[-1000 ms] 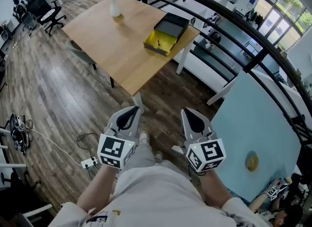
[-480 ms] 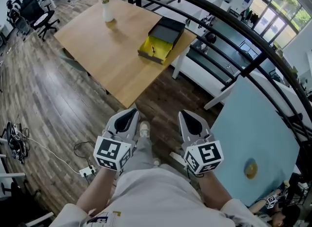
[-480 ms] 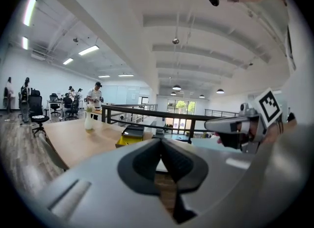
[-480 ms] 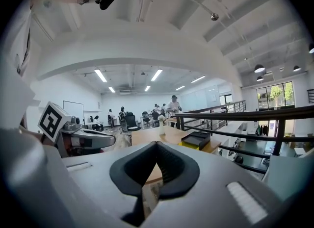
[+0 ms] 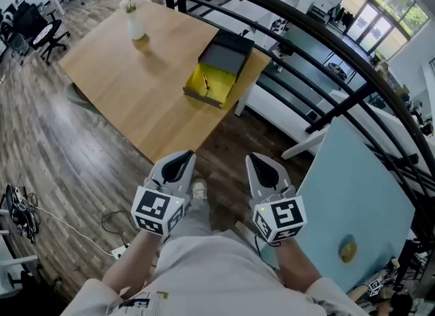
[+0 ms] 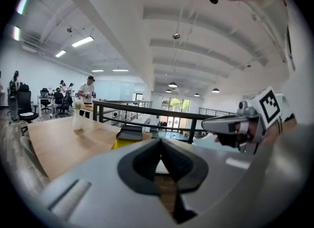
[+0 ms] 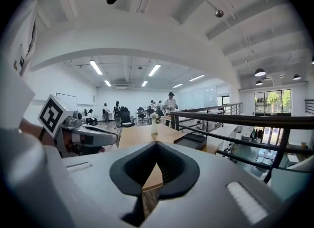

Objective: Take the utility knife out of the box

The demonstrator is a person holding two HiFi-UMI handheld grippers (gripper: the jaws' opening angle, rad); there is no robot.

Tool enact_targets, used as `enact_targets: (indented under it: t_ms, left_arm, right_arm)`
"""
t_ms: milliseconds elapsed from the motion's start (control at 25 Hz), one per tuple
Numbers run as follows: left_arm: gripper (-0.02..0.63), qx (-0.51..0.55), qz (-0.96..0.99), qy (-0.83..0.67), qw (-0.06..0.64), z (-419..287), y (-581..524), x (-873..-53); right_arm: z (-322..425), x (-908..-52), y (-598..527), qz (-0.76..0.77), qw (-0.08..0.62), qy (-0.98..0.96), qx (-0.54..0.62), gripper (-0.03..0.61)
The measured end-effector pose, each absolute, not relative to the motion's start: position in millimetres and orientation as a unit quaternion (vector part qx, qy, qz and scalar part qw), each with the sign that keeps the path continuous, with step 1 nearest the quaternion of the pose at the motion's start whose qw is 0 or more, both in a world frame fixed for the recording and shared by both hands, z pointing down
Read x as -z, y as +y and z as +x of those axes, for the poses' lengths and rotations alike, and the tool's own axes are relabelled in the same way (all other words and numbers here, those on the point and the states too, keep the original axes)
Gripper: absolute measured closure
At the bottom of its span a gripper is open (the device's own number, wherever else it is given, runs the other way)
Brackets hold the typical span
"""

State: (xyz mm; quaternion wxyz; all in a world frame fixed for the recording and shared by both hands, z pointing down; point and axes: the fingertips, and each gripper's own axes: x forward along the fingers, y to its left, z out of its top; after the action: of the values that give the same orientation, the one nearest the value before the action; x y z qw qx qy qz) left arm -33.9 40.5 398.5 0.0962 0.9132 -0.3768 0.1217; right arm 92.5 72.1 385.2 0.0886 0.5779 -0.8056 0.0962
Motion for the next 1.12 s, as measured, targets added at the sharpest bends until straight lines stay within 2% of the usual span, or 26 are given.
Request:
enact_targets:
  t_ms: [440,1120]
  left_arm:
    - [0.612,-0.137,0.922,-0.350,0.092,-21,-63,-390]
    - [0.612,-0.139,0.922,-0.350,0.087,-31,-150,-391]
  right_arm:
    - [100,-381,-39,0.581,0.078,-0.797,-0.146,0.577]
    - [84,-384,-130,0.585,0.108,-0.796,-0.114,0.577]
